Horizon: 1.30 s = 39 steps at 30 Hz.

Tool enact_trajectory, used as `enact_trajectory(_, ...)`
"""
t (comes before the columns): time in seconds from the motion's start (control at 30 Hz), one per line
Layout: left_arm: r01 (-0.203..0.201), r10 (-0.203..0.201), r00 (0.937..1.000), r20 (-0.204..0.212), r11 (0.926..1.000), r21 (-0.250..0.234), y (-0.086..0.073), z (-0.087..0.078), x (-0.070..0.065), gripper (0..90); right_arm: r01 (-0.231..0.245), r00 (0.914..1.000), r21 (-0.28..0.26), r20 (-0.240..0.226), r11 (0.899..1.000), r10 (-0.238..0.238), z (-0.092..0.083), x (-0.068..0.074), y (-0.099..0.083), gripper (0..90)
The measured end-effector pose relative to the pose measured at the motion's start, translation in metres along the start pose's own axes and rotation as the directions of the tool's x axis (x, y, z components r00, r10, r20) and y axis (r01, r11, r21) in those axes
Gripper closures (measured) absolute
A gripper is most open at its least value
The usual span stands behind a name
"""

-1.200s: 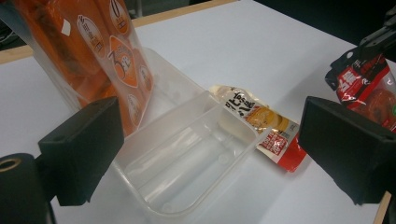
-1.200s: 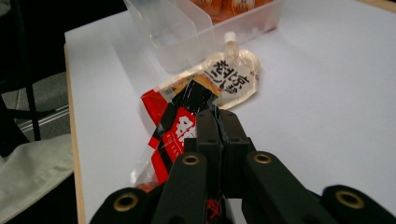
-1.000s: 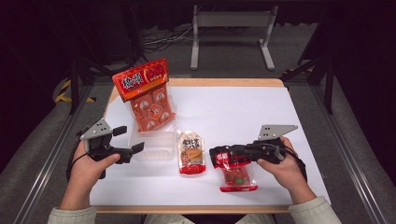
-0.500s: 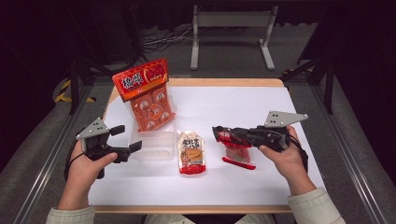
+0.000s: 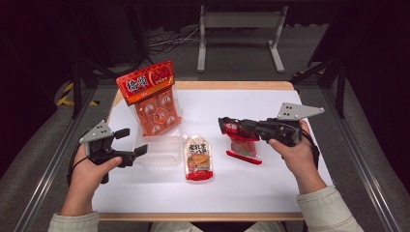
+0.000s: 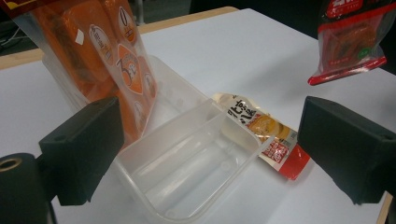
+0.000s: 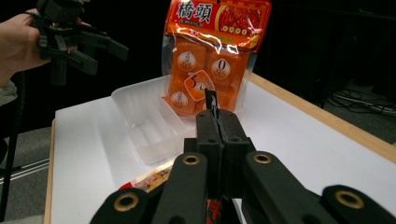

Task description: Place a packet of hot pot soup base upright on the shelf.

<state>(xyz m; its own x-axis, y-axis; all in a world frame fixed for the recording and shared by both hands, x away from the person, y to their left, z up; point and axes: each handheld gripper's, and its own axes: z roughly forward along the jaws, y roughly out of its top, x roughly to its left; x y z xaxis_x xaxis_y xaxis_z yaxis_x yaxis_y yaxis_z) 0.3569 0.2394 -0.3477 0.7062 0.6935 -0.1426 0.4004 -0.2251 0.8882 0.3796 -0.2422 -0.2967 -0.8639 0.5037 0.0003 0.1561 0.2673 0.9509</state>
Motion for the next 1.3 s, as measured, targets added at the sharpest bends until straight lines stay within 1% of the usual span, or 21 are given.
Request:
enact_trajectory(0.1,-0.002,0.002,1.0000,-0.002,1.0000,-0.003,0.000,0.000,0.001,8.1,0.007,1.0000,-0.014,-0.001,1.000,-0.007,0.001,-0.002,0.005,89.7)
enact_trajectory(0.13,0.007,-0.007,1.0000,-0.001,1.0000,-0.006,0.000,-0.001,0.000,8.1,0.008,0.9999,-0.024,-0.006,1.000,-0.008,0.001,-0.003,0.007,89.7)
enact_trajectory(0.17,0.000,0.000,1.0000,-0.002,1.0000,-0.008,0.000,-0.001,0.001,8.1,0.012,0.9999,-0.034,-0.007,0.999,-0.012,0.002,-0.004,0.008,89.6)
enact_trajectory(0.3,0.002,-0.002,1.0000,-0.006,0.9999,-0.012,0.000,-0.003,0.002,8.1,0.008,0.9997,-0.065,-0.021,0.998,-0.009,0.004,-0.006,0.011,89.7)
enact_trajectory(0.33,0.009,-0.009,0.9999,-0.005,0.9999,-0.013,0.000,-0.003,0.001,8.1,0.009,0.9997,-0.071,-0.022,0.997,-0.011,0.005,-0.006,0.012,89.7)
enact_trajectory(0.4,0.003,-0.003,1.0000,-0.004,0.9999,-0.012,0.000,-0.004,0.001,8.1,0.010,0.9997,-0.077,-0.023,0.997,-0.012,0.006,-0.007,0.014,89.7)
enact_trajectory(0.5,0.004,-0.004,1.0000,-0.006,0.9999,-0.011,0.000,-0.004,0.001,8.1,0.008,0.9997,-0.080,-0.020,0.997,-0.010,0.009,-0.007,0.017,89.7)
enact_trajectory(0.57,0.012,-0.012,0.9999,-0.006,0.9999,-0.011,-0.001,-0.004,0.001,8.1,0.011,0.9998,-0.084,-0.015,0.996,-0.012,0.010,-0.008,0.020,89.7)
enact_trajectory(0.77,0.001,-0.001,1.0000,-0.008,1.0000,-0.010,-0.001,-0.004,0.002,8.1,0.024,0.9996,-0.093,-0.015,0.995,-0.025,0.014,-0.009,0.029,89.7)
enact_trajectory(0.83,0.000,0.000,1.0000,-0.009,1.0000,-0.006,-0.001,-0.005,0.003,8.1,0.026,0.9994,-0.093,-0.018,0.995,-0.028,0.016,-0.010,0.032,89.7)
enact_trajectory(0.9,0.010,-0.010,0.9999,-0.008,0.9999,-0.006,-0.001,-0.005,0.002,8.1,0.033,0.9992,-0.096,-0.021,0.995,-0.035,0.020,-0.009,0.035,89.7)
enact_trajectory(0.93,0.004,-0.004,0.9999,-0.011,1.0000,-0.007,-0.001,-0.005,0.002,8.0,0.036,0.9990,-0.096,-0.024,0.995,-0.039,0.021,-0.009,0.036,89.7)
enact_trajectory(1.0,0.002,-0.002,0.9999,-0.015,1.0000,-0.003,-0.002,-0.007,0.002,8.0,0.040,0.9986,-0.091,-0.031,0.995,-0.043,0.026,-0.009,0.040,89.7)
enact_trajectory(1.07,0.012,-0.012,0.9998,-0.014,0.9999,-0.002,-0.003,-0.008,0.002,8.0,0.043,0.9983,-0.088,-0.035,0.995,-0.046,0.030,-0.008,0.042,89.7)
enact_trajectory(1.1,0.014,-0.014,0.9997,-0.021,0.9999,-0.007,-0.003,-0.008,0.002,8.0,0.043,0.9982,-0.087,-0.037,0.995,-0.047,0.033,-0.008,0.043,89.6)
enact_trajectory(1.2,0.010,-0.010,0.9997,-0.021,0.9999,-0.003,-0.004,-0.010,0.001,8.0,0.046,0.9974,-0.086,-0.052,0.995,-0.050,0.042,-0.008,0.046,89.6)
enact_trajectory(1.23,0.018,-0.018,0.9996,-0.024,0.9998,-0.002,-0.005,-0.011,0.001,7.9,0.047,0.9971,-0.088,-0.055,0.995,-0.052,0.044,-0.008,0.047,89.6)
enact_trajectory(1.27,0.013,-0.013,0.9995,-0.028,0.9999,-0.002,-0.005,-0.011,0.001,7.9,0.049,0.9969,-0.089,-0.058,0.995,-0.054,0.047,-0.008,0.048,89.6)
enact_trajectory(1.3,0.016,-0.016,0.9994,-0.029,0.9999,-0.003,-0.006,-0.012,0.001,7.9,0.049,0.9965,-0.091,-0.062,0.995,-0.055,0.050,-0.008,0.049,89.6)
